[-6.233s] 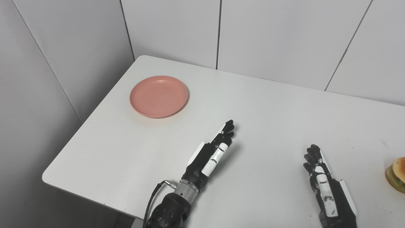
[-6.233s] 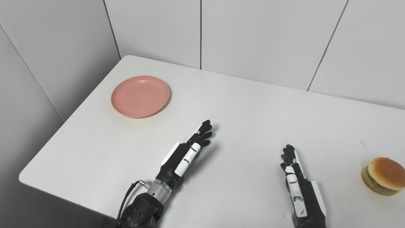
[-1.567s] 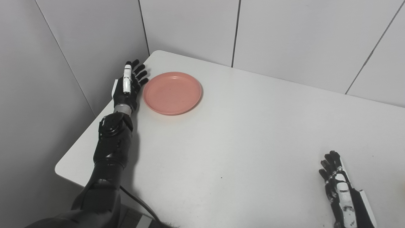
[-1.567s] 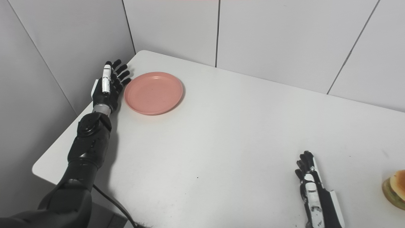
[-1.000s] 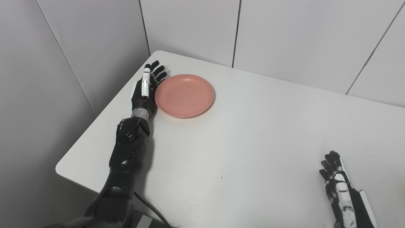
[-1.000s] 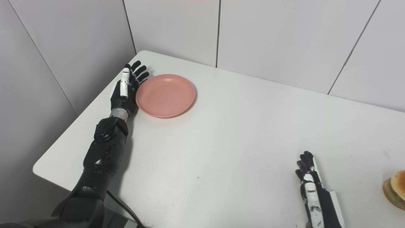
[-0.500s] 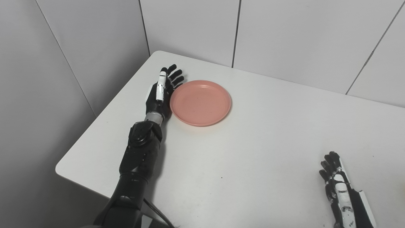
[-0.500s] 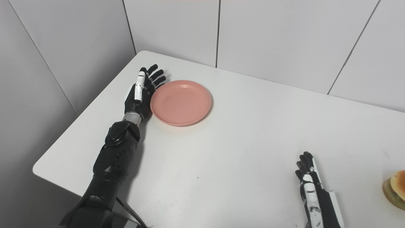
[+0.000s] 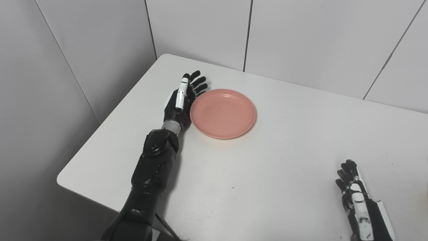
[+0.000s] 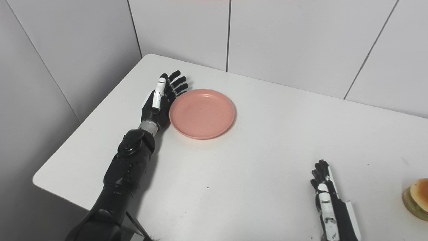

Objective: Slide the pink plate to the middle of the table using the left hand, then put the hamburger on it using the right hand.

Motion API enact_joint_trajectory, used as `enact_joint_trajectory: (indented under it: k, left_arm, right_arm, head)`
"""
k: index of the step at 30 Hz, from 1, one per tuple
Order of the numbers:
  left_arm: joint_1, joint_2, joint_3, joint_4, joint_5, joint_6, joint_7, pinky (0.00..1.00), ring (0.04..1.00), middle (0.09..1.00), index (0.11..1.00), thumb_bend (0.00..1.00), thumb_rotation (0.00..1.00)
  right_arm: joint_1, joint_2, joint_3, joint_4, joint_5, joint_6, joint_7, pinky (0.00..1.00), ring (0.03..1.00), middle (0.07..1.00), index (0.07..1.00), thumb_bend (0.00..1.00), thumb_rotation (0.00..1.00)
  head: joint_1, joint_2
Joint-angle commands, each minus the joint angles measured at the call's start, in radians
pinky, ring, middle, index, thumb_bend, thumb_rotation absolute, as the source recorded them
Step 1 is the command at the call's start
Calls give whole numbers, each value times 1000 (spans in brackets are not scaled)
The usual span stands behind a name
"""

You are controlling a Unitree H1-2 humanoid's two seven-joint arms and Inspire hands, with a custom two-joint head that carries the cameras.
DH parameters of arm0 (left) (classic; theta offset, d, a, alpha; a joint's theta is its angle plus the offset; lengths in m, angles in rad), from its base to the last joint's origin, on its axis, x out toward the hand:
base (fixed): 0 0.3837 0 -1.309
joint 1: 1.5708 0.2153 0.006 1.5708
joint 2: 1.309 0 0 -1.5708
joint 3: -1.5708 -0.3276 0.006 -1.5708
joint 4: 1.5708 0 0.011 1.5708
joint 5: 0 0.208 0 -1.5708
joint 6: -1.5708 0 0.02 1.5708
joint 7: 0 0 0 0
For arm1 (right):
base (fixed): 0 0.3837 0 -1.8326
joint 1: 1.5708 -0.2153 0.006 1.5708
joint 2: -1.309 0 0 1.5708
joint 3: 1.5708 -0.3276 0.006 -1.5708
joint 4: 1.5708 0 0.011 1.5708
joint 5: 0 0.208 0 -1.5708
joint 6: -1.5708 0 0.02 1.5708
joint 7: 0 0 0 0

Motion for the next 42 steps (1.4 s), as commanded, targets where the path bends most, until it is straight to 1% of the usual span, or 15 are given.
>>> enact_joint_trajectory:
  k: [1, 10, 16, 19, 25, 28, 32, 34, 37, 42]
  left_arm:
    - [17, -22, -23, 2, -5, 66, -17, 850, 856, 861, 854, 380, 1000]
    - [44, -57, -92, -75, 10, 129, -40, 849, 853, 858, 853, 386, 1000]
    - [65, -95, -128, -136, 4, 170, -50, 846, 852, 858, 851, 382, 1000]
    - [78, -108, -148, -163, 7, 171, -60, 856, 859, 869, 860, 377, 1000]
    - [105, -146, -185, -224, 14, 199, -59, 879, 872, 884, 875, 381, 1000]
    - [122, -159, -207, -252, 21, 207, -62, 894, 888, 898, 891, 384, 1000]
    - [147, -180, -233, -291, 20, 225, -70, 914, 901, 909, 902, 387, 1000]
    - [160, -187, -247, -305, 20, 226, -78, 917, 905, 912, 906, 389, 1000]
    - [179, -194, -266, -328, 22, 231, -83, 922, 907, 912, 906, 388, 1000]
    - [202, -203, -277, -363, 12, 248, -93, 929, 912, 920, 911, 379, 1000]
  right_arm:
    - [21, 5, 9, -1, -10, 23, 0, 1000, 1000, 1000, 1000, 235, 1000]
    - [24, 19, 15, -15, -31, 39, -15, 1000, 1000, 1000, 1000, 263, 1000]
    - [25, 28, 22, -29, -53, 53, -28, 1000, 1000, 1000, 1000, 251, 1000]
    - [26, 30, 26, -37, -64, 56, -33, 1000, 1000, 1000, 1000, 245, 1000]
    - [25, 39, 31, -45, -73, 66, -36, 1000, 1000, 1000, 1000, 267, 1000]
    - [24, 44, 34, -53, -76, 78, -39, 1000, 1000, 1000, 1000, 258, 1000]
    - [21, 50, 38, -53, -77, 83, -41, 1000, 1000, 1000, 1000, 224, 1000]
    - [21, 54, 41, -53, -76, 87, -45, 1000, 1000, 1000, 1000, 204, 1000]
    - [21, 61, 46, -58, -81, 91, -51, 1000, 1000, 1000, 1000, 204, 1000]
    - [20, 69, 50, -61, -86, 93, -60, 1000, 1000, 1000, 1000, 195, 1000]
  head:
    - [-6, 5]
    - [-51, 33]
    - [-82, 52]
    - [-92, 58]
    - [-109, 68]
    - [-130, 75]
    - [-150, 83]
    - [-163, 86]
    - [-187, 93]
    - [-206, 102]
